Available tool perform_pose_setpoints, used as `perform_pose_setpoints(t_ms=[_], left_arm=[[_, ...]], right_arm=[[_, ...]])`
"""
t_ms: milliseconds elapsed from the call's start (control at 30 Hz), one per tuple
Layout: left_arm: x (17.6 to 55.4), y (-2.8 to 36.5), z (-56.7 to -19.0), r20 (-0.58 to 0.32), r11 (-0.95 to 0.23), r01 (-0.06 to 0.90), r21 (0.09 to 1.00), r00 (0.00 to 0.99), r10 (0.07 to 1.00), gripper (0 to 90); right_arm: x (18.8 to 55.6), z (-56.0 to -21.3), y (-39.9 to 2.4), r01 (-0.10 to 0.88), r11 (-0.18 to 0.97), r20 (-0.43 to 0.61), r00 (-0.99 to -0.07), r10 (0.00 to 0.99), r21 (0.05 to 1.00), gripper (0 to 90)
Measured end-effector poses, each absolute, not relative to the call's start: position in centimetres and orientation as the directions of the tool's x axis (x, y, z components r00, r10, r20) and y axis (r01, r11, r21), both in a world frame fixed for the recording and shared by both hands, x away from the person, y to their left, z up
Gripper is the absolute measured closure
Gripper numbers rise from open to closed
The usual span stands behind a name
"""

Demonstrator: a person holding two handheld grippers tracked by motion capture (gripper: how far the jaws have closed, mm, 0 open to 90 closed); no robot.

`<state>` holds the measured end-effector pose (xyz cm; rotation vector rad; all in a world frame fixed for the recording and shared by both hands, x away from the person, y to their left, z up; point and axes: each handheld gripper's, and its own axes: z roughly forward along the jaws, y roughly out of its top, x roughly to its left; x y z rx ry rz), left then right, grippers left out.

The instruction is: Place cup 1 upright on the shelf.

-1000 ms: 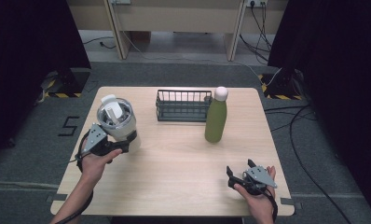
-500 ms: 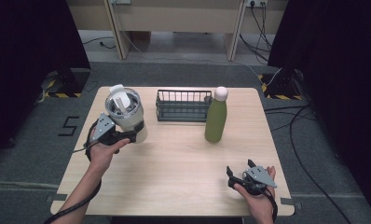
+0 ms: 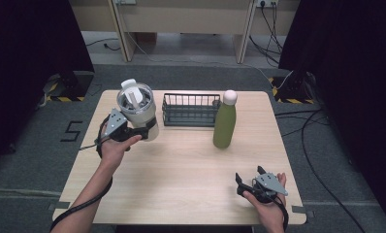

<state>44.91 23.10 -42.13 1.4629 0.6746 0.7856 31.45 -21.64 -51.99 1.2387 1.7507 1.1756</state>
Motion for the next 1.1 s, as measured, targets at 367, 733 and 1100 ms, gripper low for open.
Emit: perform_pose_setpoints(t_ms=[367,733,1100], left_arm=[[46.7,21.6,-41.0,0.082,-0.052,-0.066,0.996,0.604,0.793,9.8],[48.2,20.2,-40.0,0.081,-0.042,-0.079,0.996,0.609,0.789,9.8],[50.2,18.8,-39.8,0.083,-0.049,-0.071,0.996,0.612,0.787,9.8]], right_arm=[[31.4,-52.0,-21.6,0.33,0.135,-0.026,-0.314,0.949,0.934,13.9],[31.5,-52.0,-21.6,0.329,0.133,-0.025,-0.313,0.949,0.935,14.0],[31.5,-52.0,-21.7,0.329,0.13,-0.022,-0.312,0.95,0.935,14.0]])
